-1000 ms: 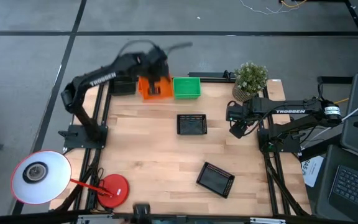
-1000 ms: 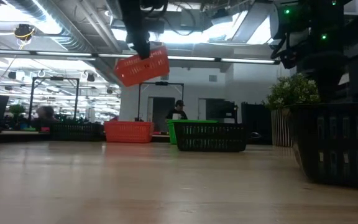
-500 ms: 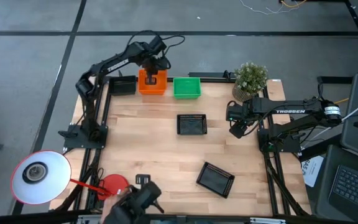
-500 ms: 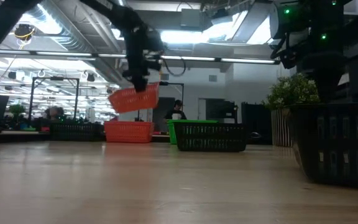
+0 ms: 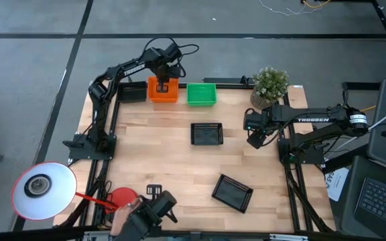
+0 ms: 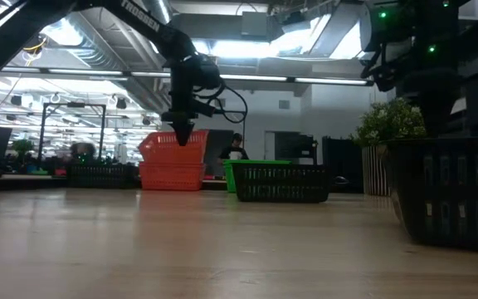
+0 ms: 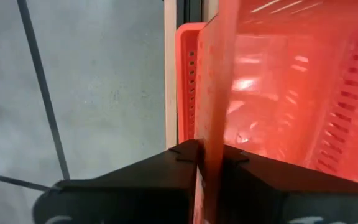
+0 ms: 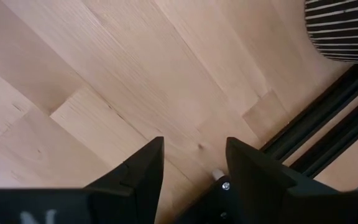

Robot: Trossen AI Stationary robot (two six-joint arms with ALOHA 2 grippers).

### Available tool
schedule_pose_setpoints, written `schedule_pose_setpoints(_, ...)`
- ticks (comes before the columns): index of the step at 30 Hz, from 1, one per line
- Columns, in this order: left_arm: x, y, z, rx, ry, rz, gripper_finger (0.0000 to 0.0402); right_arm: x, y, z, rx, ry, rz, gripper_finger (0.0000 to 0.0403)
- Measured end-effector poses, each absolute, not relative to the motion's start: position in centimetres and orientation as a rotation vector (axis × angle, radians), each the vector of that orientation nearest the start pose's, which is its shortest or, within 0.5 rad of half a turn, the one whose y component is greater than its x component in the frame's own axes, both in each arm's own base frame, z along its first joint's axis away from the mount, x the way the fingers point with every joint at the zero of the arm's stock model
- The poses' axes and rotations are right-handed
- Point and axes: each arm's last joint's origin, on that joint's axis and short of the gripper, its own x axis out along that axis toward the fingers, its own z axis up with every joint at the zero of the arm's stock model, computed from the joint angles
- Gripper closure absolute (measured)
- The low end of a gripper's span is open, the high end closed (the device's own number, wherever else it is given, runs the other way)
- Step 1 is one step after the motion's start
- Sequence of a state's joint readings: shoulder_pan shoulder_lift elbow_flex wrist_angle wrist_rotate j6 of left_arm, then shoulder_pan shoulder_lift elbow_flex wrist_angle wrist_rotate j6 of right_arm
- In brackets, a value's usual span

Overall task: Stack baskets by color
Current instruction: Stack the bottom orange bin on top of the top orange bin

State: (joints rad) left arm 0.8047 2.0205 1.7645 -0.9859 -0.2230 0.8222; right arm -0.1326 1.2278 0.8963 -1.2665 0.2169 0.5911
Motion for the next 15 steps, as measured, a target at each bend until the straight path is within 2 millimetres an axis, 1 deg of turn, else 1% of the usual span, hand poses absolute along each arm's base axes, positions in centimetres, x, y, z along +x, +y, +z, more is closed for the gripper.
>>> schedule_pose_setpoints(9,28.45,30.53,24.62,0.287,1.496,0.319,0.0332,17.88,-3.01,23.31,0.388,1.453,-0.729,0.0229)
schedule_pose_setpoints(15,28.48,30.13,24.95,0.308,1.551,0.394,0.0312,17.89,-3.01,23.31,0.371,1.458,-0.711,0.0229)
